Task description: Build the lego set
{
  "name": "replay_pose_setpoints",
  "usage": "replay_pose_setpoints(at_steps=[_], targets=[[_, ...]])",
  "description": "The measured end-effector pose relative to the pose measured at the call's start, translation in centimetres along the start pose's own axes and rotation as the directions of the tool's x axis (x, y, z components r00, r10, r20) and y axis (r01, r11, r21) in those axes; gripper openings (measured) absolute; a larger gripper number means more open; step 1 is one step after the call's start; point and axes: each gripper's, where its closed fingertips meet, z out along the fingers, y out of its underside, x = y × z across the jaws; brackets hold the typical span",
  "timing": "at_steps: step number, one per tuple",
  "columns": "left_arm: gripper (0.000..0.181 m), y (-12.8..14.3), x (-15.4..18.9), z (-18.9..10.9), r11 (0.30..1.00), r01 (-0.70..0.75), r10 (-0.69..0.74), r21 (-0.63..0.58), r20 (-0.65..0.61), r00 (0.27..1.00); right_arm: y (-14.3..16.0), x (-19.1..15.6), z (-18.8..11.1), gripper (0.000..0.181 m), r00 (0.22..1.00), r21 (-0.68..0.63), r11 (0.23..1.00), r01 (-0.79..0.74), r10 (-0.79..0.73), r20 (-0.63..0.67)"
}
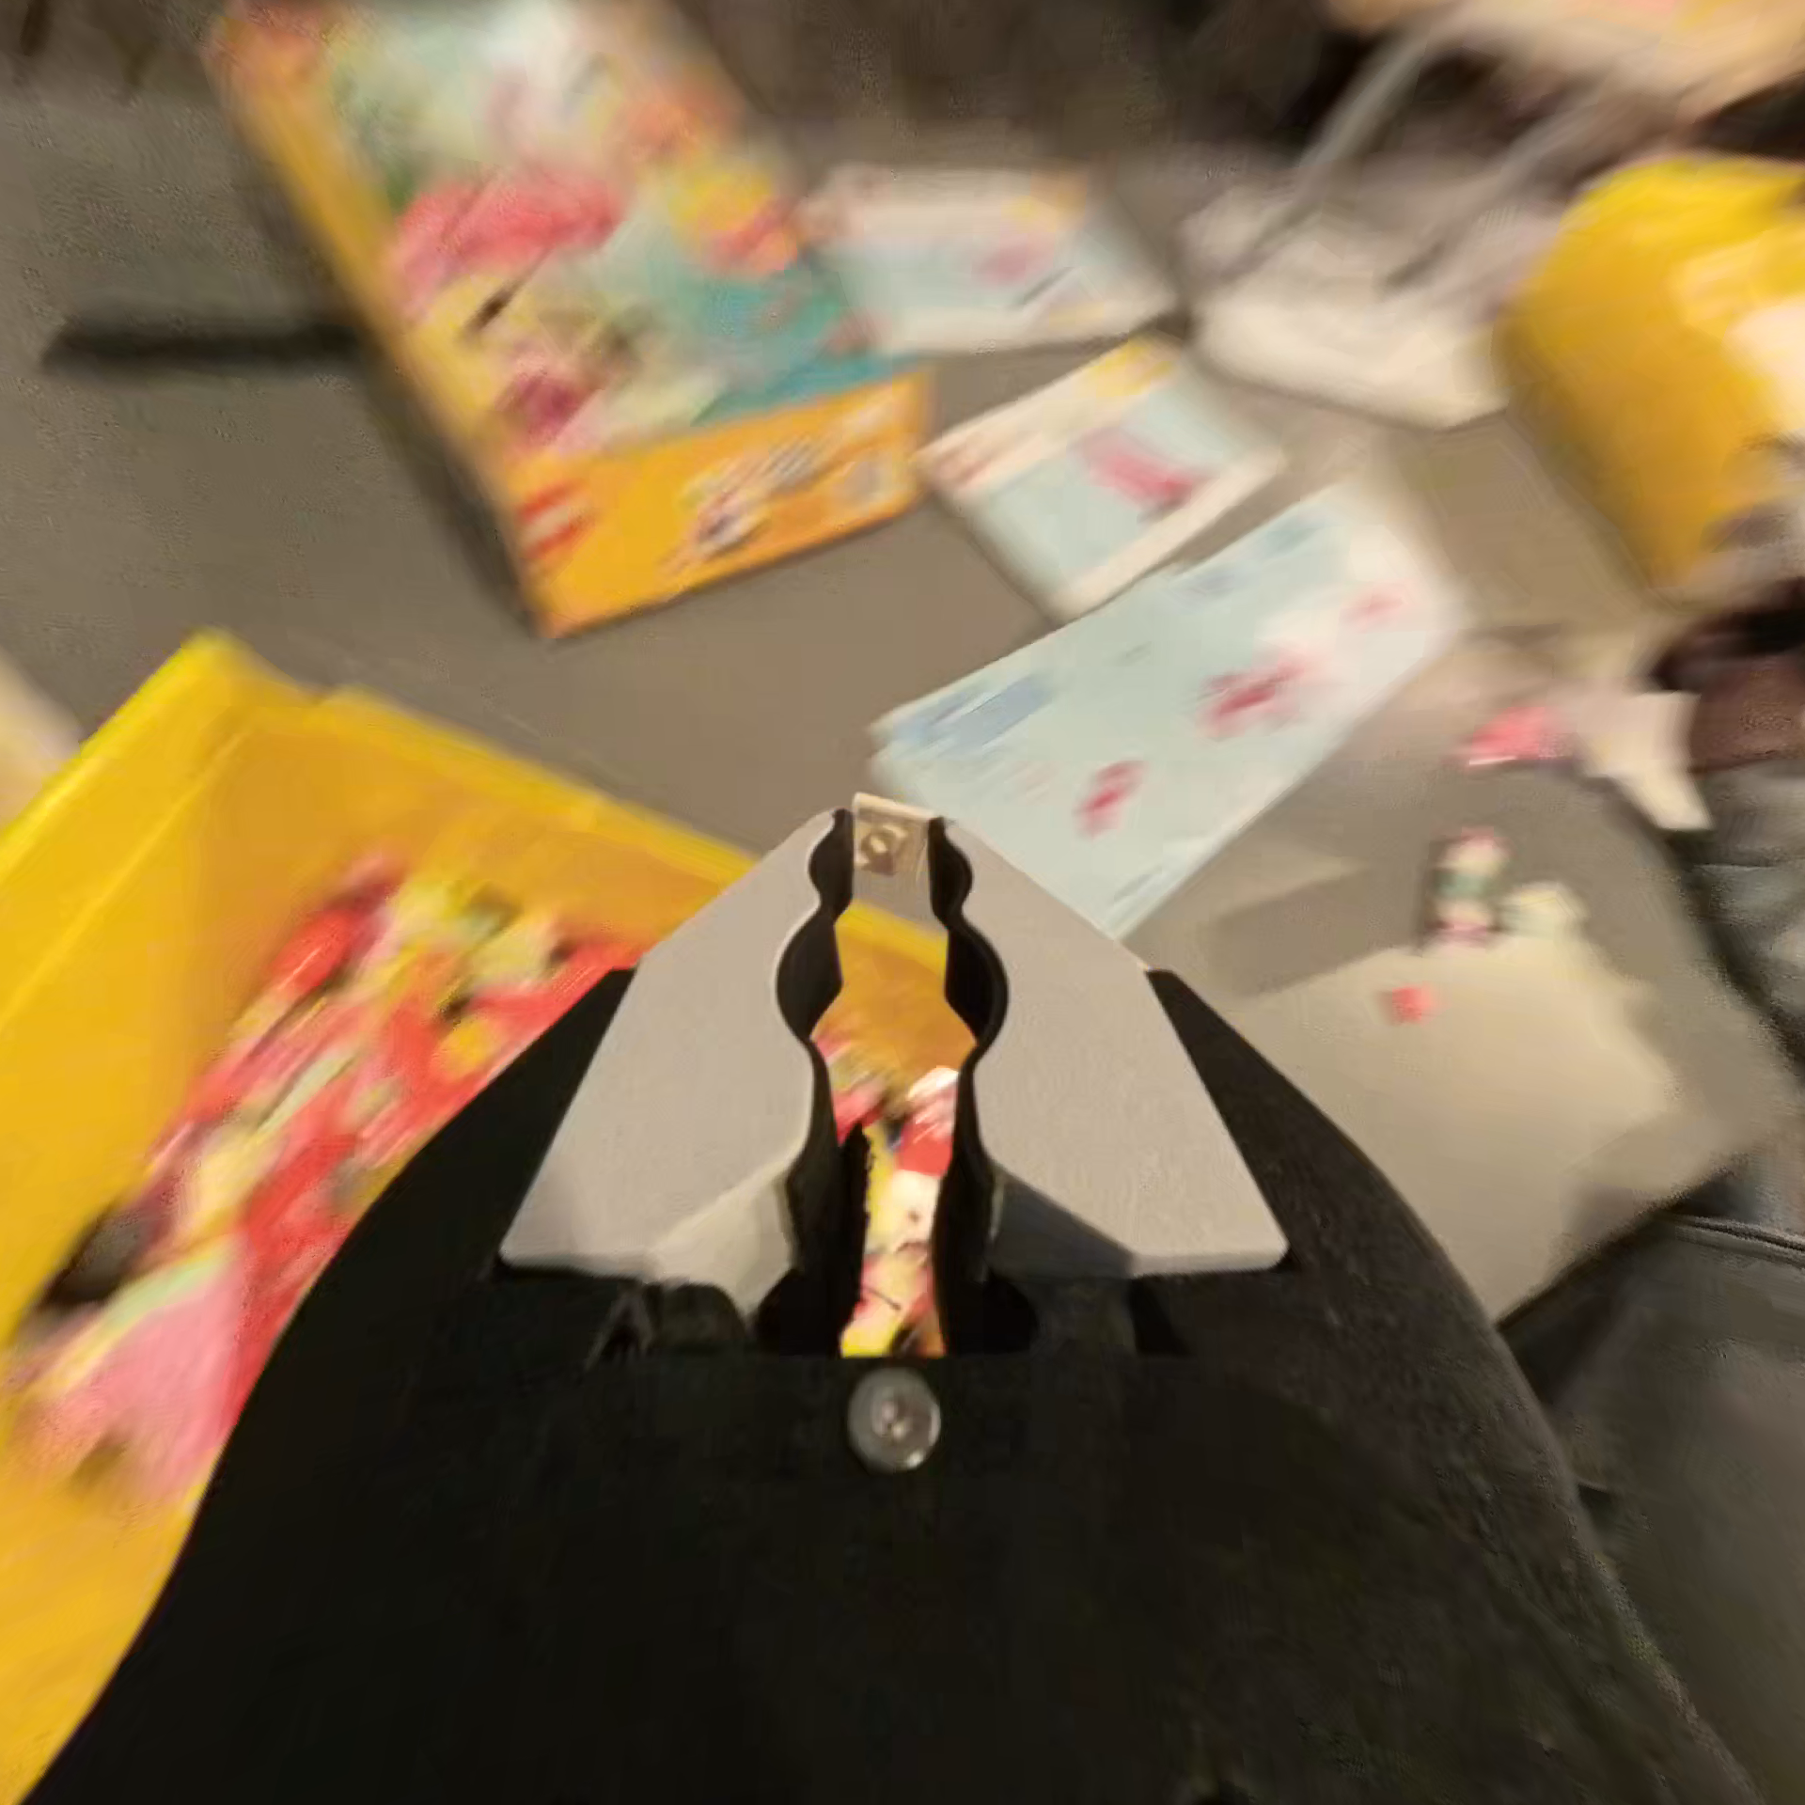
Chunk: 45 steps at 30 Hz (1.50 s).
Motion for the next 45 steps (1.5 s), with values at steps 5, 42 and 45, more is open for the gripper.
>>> replay_pose_setpoints(at_steps=[5, 42, 45], targets=[[0.000, -4.3, 16.3, -2.2, 0.893, -0.096, 0.274, 0.439, -0.361, 0.892, -7.6, -8.2, -0.4, 0.017, 0.829, 0.002, 0.928, -0.372, 0.331, 0.450], [0.027, 11.0, 34.4, 28.6, 0.694, -0.719, 0.578, -0.017, -0.582, 0.572, 8.1, -7.3, -9.1, 0.013, 0.598, -0.555, 0.683, 0.475, 0.212, 0.773], [0.025, 11.0, 34.3, 28.6, 0.688, -0.726, 0.579, -0.011, -0.595, 0.558, 8.3, -7.9, -8.4, 0.013, 0.551, -0.533, 0.673, 0.513, 0.218, 0.806]])
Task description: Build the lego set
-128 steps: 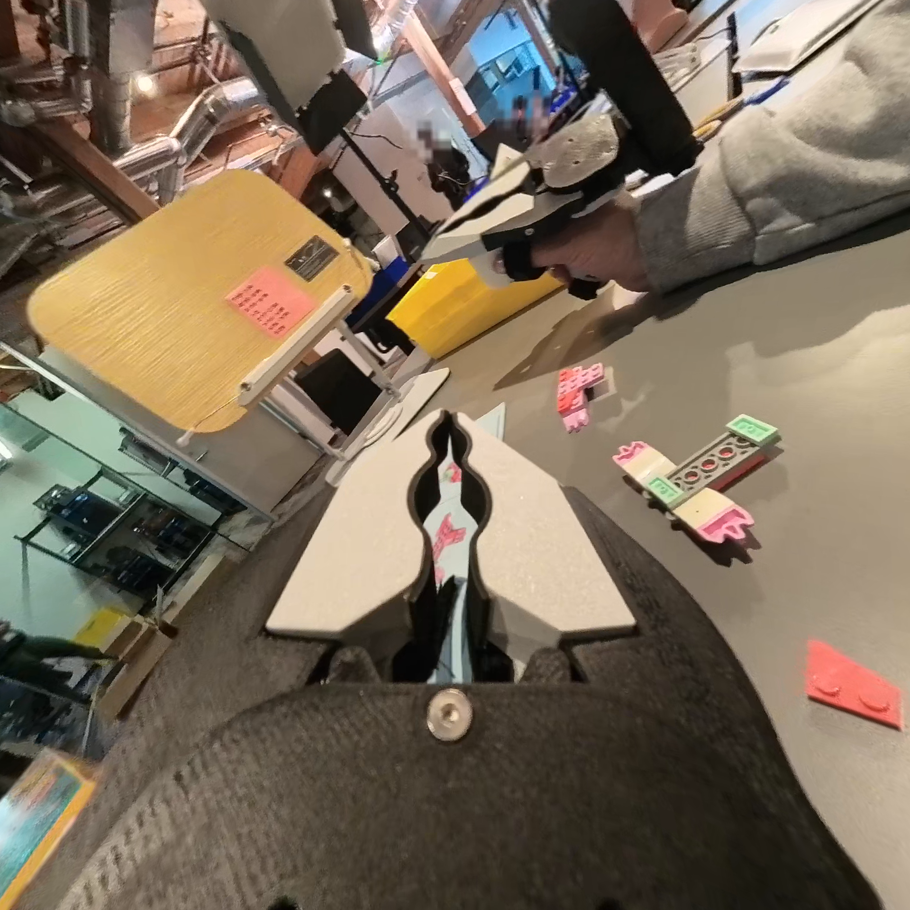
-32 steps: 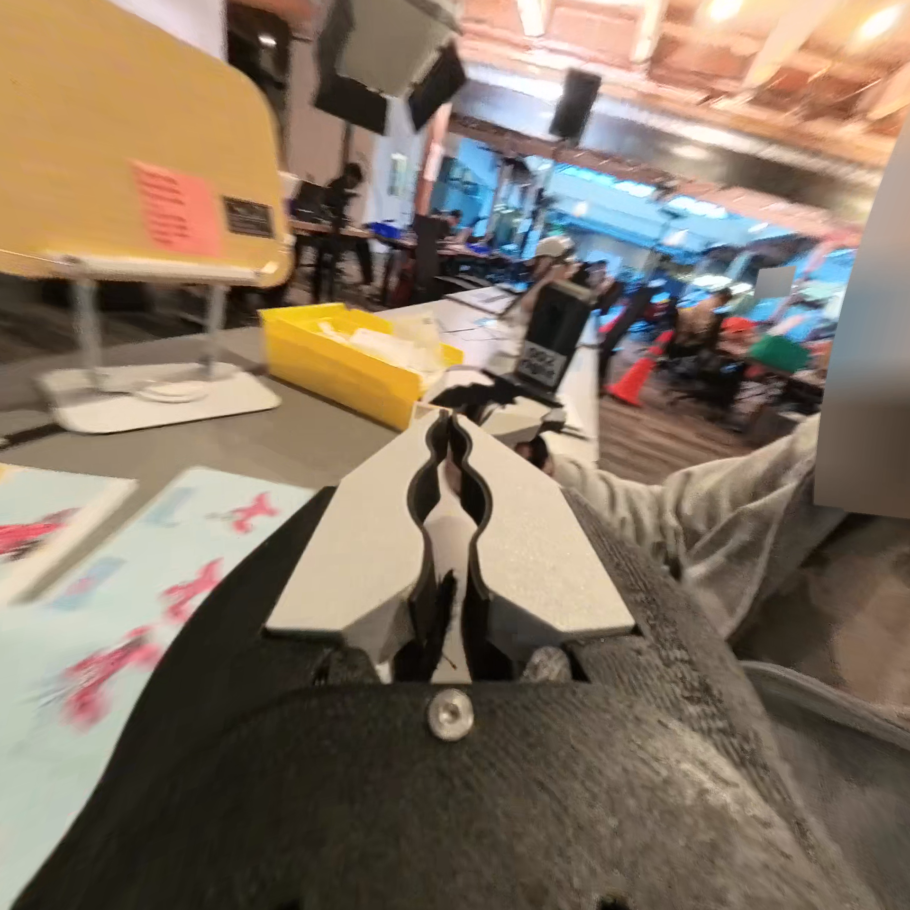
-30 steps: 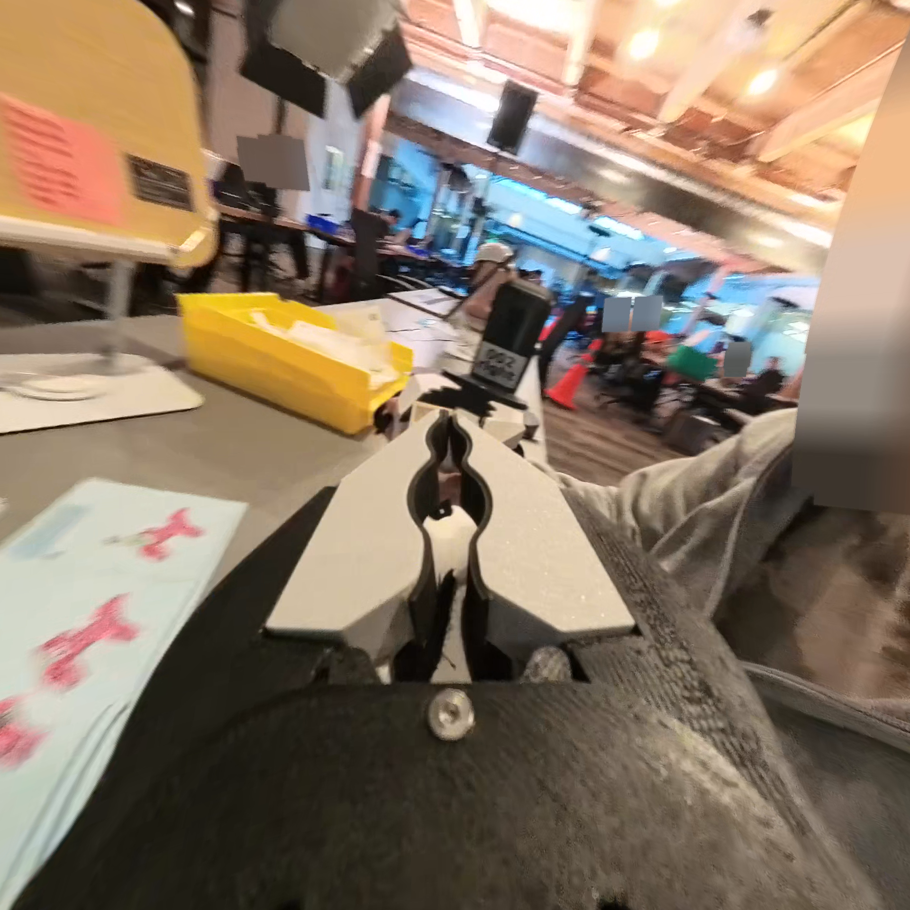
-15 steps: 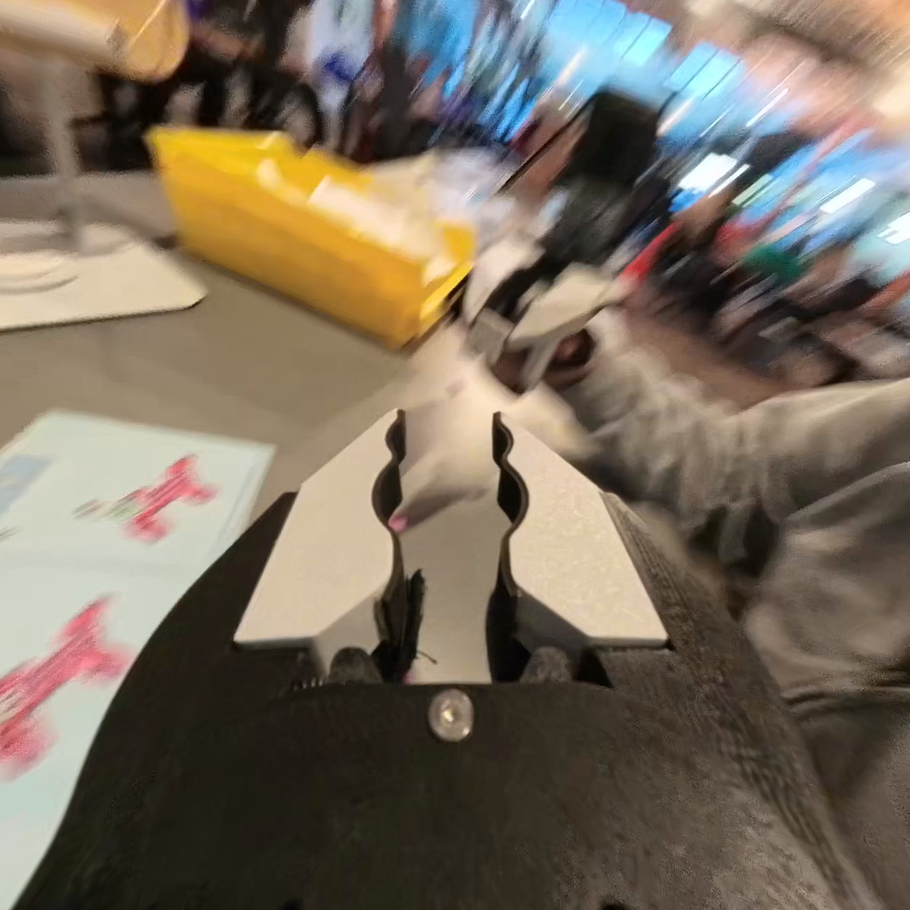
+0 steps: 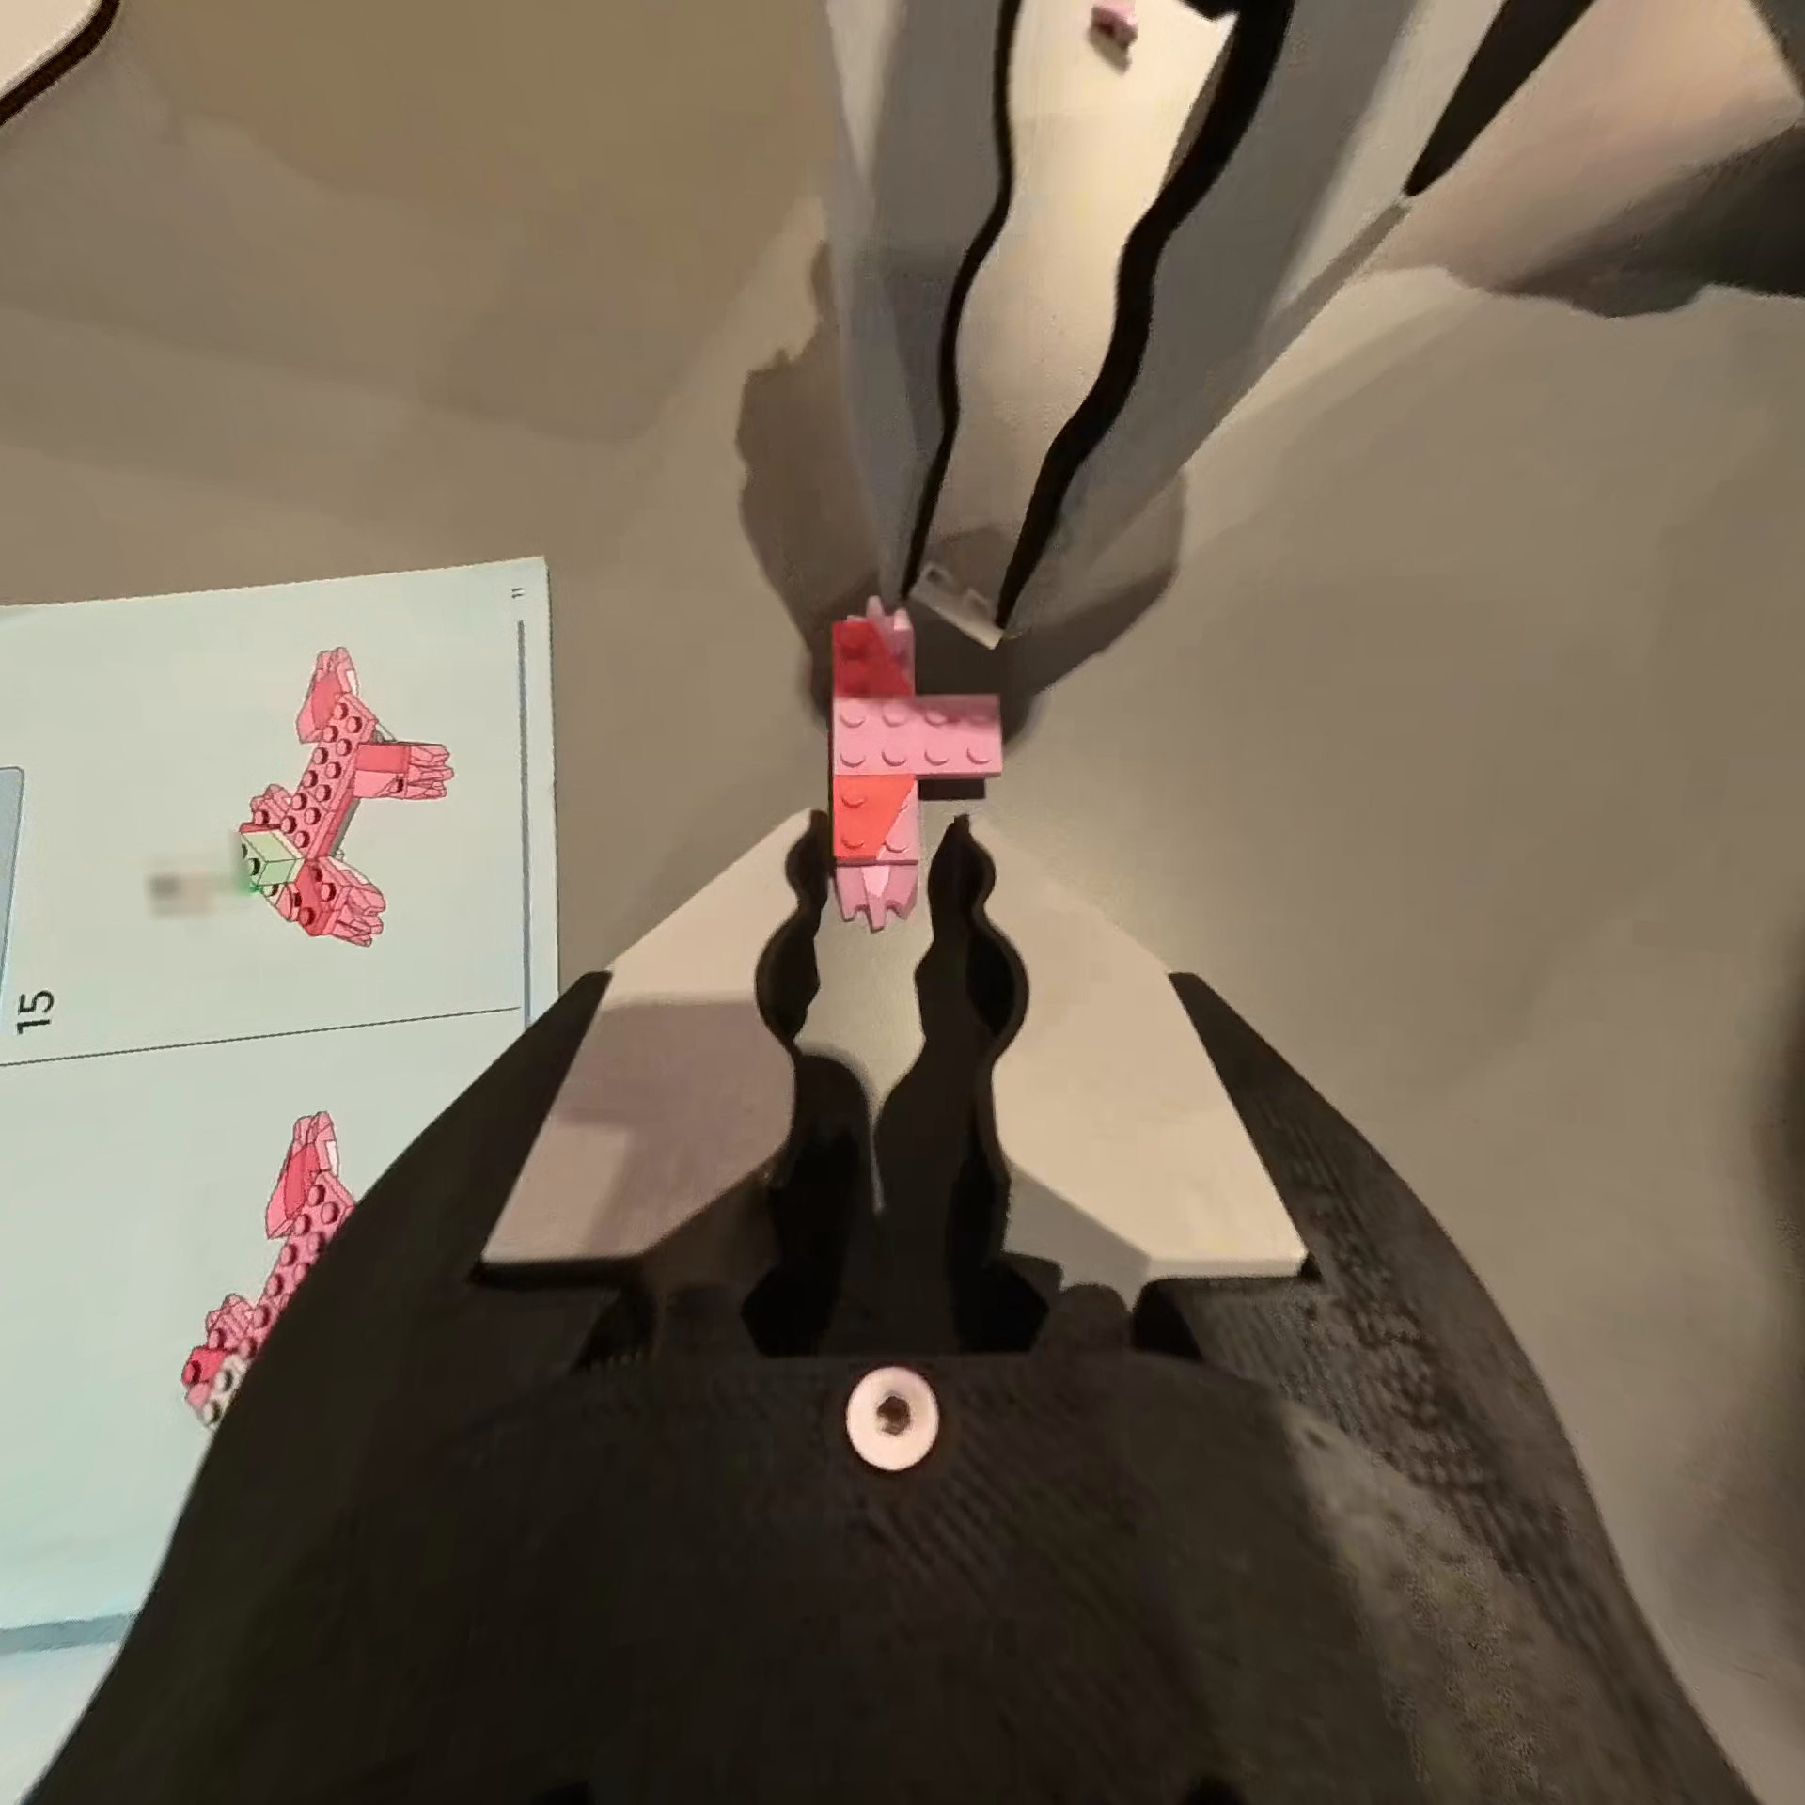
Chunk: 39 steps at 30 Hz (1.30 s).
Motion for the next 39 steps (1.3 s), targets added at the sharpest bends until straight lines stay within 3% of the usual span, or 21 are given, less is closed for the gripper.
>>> replay_pose_setpoints(at_steps=[3, 11, 24, 31, 34, 39], targets=[[0.017, -0.1, 0.2, 0.1, 1.000, -0.004, 0.004, 0.000, -0.032, 0.999, -0.5, 0.2, 0.5, 0.013, 0.998, -0.024, 1.000, 0.016, -0.015, 0.061], [0.016, 0.2, 1.1, -0.2, 0.998, -0.058, 0.059, 0.016, -0.070, 0.996, 0.1, -0.7, 1.9, 0.013, 0.976, -0.178, 0.976, 0.124, -0.088, 0.200], [0.016, 0.0, 1.5, -0.1, 0.997, -0.075, 0.077, 0.028, -0.087, 0.993, 0.0, -1.4, 2.6, 0.013, 0.953, -0.272, 0.958, 0.087, -0.001, 0.303], [0.016, 0.0, 1.5, -0.1, 0.997, -0.067, 0.070, 0.033, -0.096, 0.993, 0.3, -1.4, 2.5, 0.014, 0.952, -0.283, 0.958, 0.049, 0.041, 0.303], [0.016, -0.1, 1.7, 0.0, 0.998, -0.058, 0.062, 0.039, -0.109, 0.992, 0.4, -1.2, 2.4, 0.025, 0.959, -0.279, 0.960, 0.010, 0.069, 0.275], [0.016, -0.2, 1.6, -0.1, 0.997, 0.006, 0.005, 0.073, -0.150, 0.989, 0.3, -0.1, 0.3, 0.040, 0.996, -0.173, 0.985, -0.010, 0.024, 0.082]])
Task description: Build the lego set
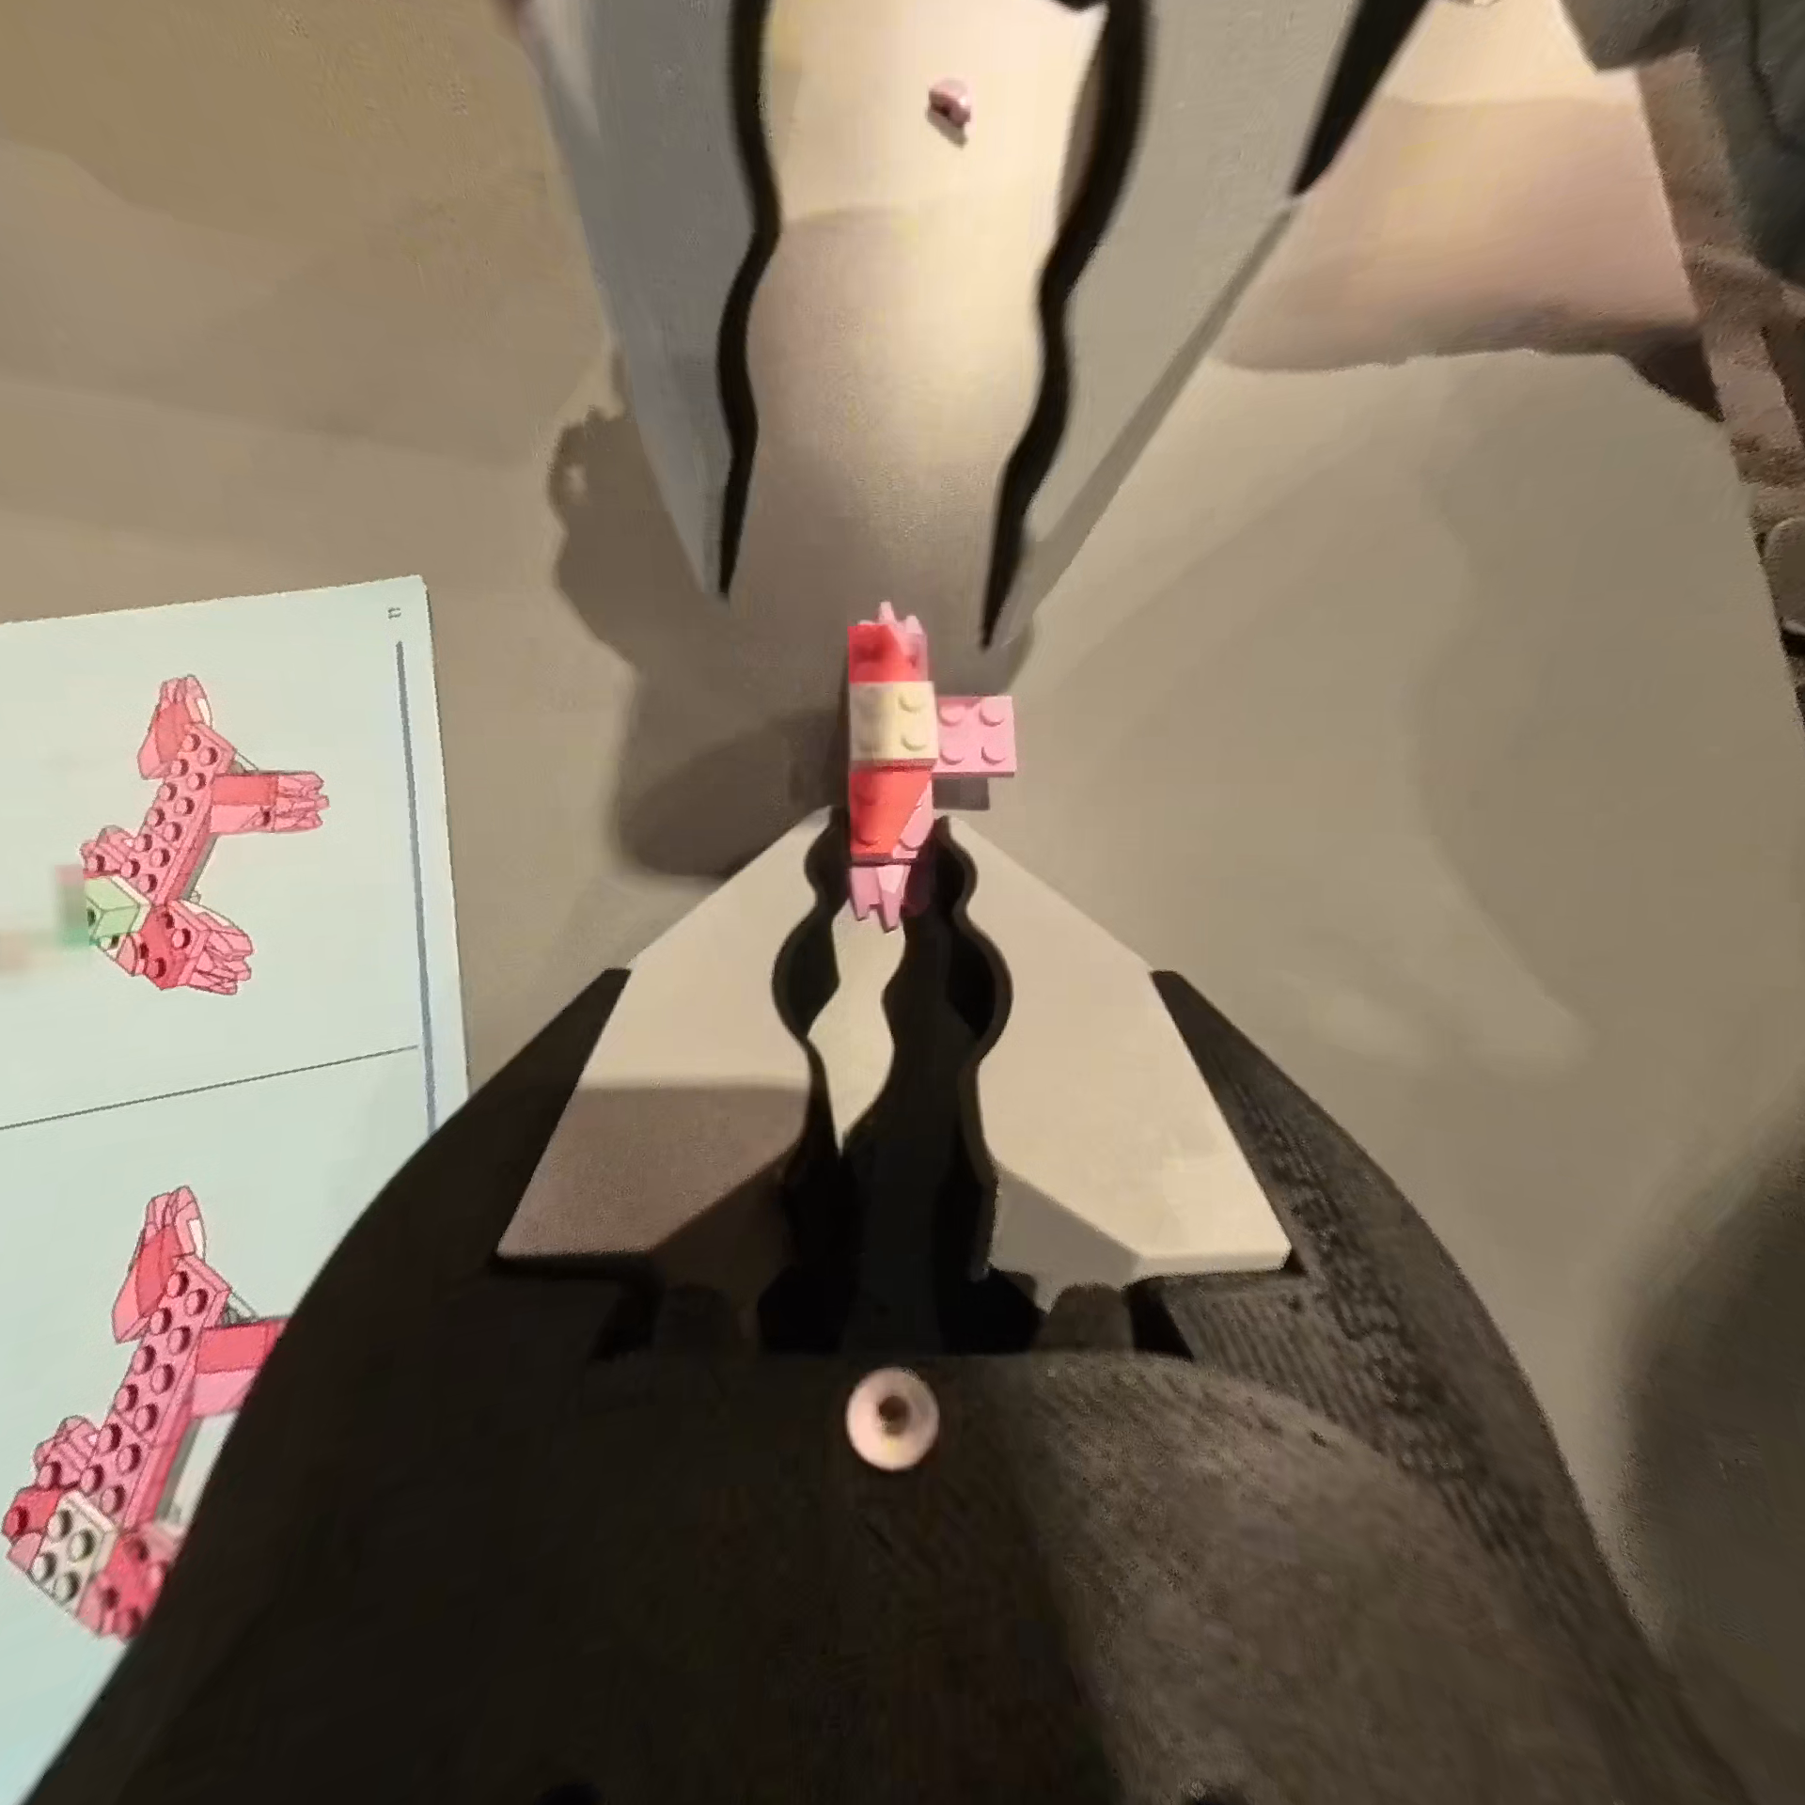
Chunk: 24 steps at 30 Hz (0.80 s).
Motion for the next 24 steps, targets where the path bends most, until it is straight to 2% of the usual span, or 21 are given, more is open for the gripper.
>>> replay_pose_setpoints(at_steps=[2, 4, 6, 10, 13, 16, 24], targets=[[0.016, -0.2, -0.3, -0.4, 1.000, 0.008, -0.008, 0.017, 0.007, 1.000, 0.3, -0.3, -0.5, 0.051, 0.989, 0.051, 0.995, 0.087, -0.080, -0.122], [0.016, -0.9, -0.2, -1.0, 0.998, 0.026, -0.026, 0.055, -0.006, 1.000, 0.0, -0.4, -0.6, 0.060, 0.934, 0.092, 0.967, 0.236, -0.199, -0.298], [0.016, -1.6, -0.1, -1.7, 0.995, 0.037, -0.035, 0.090, -0.019, 0.999, -0.6, -0.4, -1.0, 0.069, 0.813, 0.069, 0.913, 0.402, -0.321, -0.487], [0.016, -2.3, 0.2, -2.5, 0.992, 0.041, -0.038, 0.119, -0.030, 0.999, -1.6, -1.0, -0.9, 0.074, 0.613, -0.063, 0.832, 0.552, -0.455, -0.646], [0.016, -2.6, 0.5, -2.6, 0.991, 0.042, -0.036, 0.129, -0.044, 0.998, -2.0, -0.7, -0.6, 0.062, 0.466, -0.198, 0.767, 0.610, -0.550, -0.693], [0.016, -2.8, 0.7, -2.7, 0.990, 0.043, -0.037, 0.132, -0.054, 0.998, -2.0, -0.1, -0.1, 0.054, 0.399, -0.265, 0.741, 0.618, -0.585, -0.706], [0.016, -2.6, 0.9, -2.7, 0.991, 0.052, -0.044, 0.125, -0.069, 0.997, -2.3, 0.1, -0.1, 0.017, 0.335, -0.299, 0.716, 0.631, -0.599, -0.727]])
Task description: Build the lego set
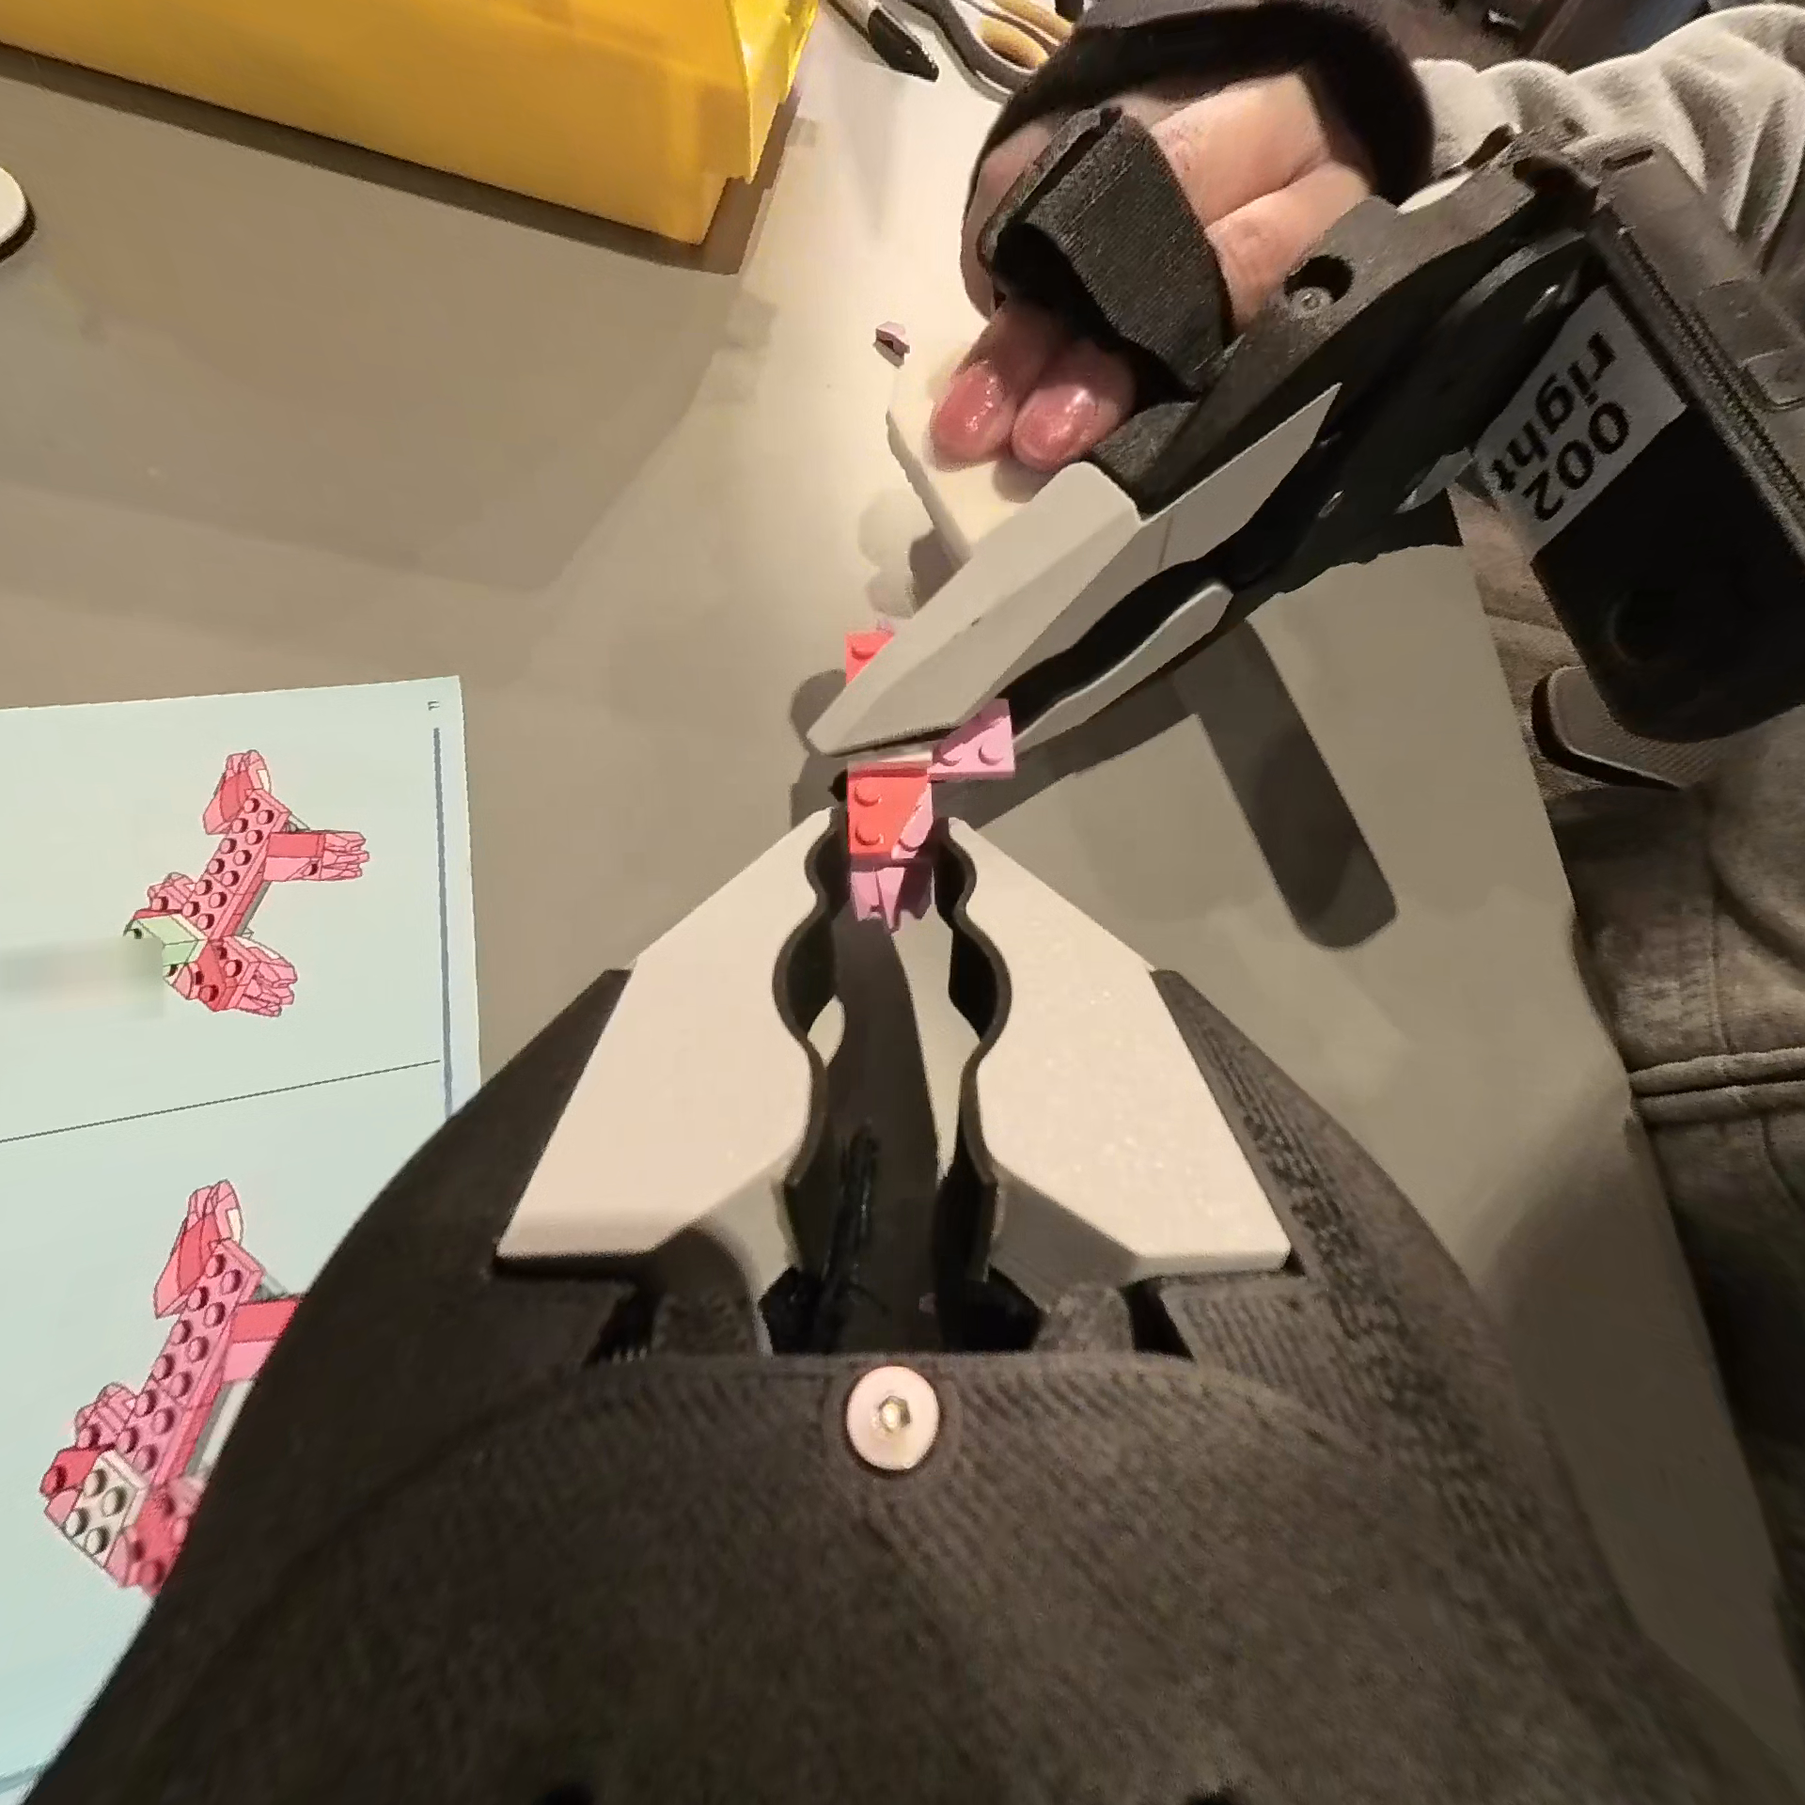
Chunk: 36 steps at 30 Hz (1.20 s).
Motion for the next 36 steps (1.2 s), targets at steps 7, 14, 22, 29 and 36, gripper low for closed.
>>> replay_pose_setpoints(at_steps=[7, 14, 22, 29, 36], targets=[[0.016, -0.5, -0.1, 0.0, 1.000, 0.007, -0.007, 0.029, 0.020, 1.000, 0.3, 0.4, -0.2, 0.011, 0.999, -0.011, 0.999, -0.035, 0.034, -0.037], [0.057, -2.1, -0.5, -1.0, 0.865, -0.497, 0.483, -0.066, 0.375, 0.791, 1.4, 1.2, -0.5, 0.011, 0.960, 0.001, 0.961, -0.278, 0.278, -0.019], [0.028, -2.9, -0.6, -0.9, 0.670, -0.719, 0.687, -0.186, 0.522, 0.506, 1.3, 1.1, -0.6, 0.011, 0.929, 0.017, 0.929, -0.369, 0.369, 0.017], [0.016, -2.1, -1.2, -0.6, 0.614, -0.735, 0.748, -0.287, 0.508, 0.427, 1.0, 1.2, -0.6, 0.011, 0.907, 0.034, 0.907, -0.420, 0.419, 0.042], [0.014, -2.1, -1.3, -0.6, 0.577, -0.735, 0.782, -0.357, 0.502, 0.370, 0.9, 1.3, -0.5, 0.010, 0.888, 0.021, 0.888, -0.460, 0.460, 0.032]])
